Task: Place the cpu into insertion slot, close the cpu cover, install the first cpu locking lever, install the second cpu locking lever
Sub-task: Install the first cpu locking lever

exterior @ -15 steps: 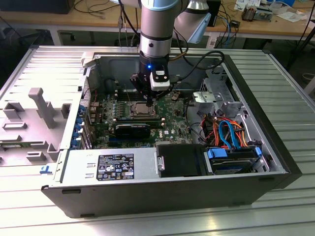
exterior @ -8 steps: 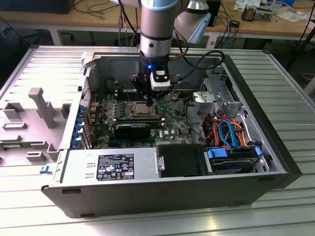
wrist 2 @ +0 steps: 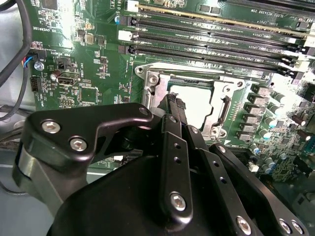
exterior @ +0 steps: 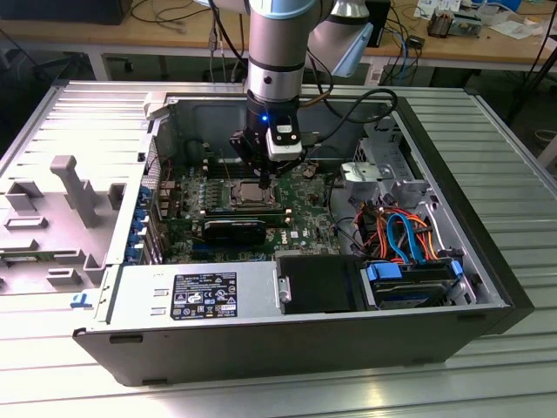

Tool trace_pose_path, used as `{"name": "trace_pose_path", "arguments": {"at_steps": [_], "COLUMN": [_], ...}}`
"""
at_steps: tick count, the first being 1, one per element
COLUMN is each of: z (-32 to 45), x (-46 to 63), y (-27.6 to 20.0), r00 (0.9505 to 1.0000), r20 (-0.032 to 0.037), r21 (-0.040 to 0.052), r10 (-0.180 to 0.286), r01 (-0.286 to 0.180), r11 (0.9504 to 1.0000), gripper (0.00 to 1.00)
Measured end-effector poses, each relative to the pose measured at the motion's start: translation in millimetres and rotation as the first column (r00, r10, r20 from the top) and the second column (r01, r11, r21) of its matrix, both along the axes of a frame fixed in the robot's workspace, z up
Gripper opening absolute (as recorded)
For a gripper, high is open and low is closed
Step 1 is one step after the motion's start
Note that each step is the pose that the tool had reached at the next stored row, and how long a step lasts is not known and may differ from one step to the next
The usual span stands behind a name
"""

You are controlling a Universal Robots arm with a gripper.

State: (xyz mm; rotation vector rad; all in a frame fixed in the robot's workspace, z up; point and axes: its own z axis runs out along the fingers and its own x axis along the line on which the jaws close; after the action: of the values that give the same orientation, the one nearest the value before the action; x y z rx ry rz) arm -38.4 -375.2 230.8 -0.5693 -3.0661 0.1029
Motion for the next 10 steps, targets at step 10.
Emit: {"name": "trace_pose_path", "arguments": {"at_steps": [10], "z": [0.0], "x": [0.0], "y": [0.0], "r00": [0.9989], "r20": [0.0], "r21": [0.0], "r10": [0.047], "r01": [-0.047], "r11": [0.9989], "gripper": [0.11]}}
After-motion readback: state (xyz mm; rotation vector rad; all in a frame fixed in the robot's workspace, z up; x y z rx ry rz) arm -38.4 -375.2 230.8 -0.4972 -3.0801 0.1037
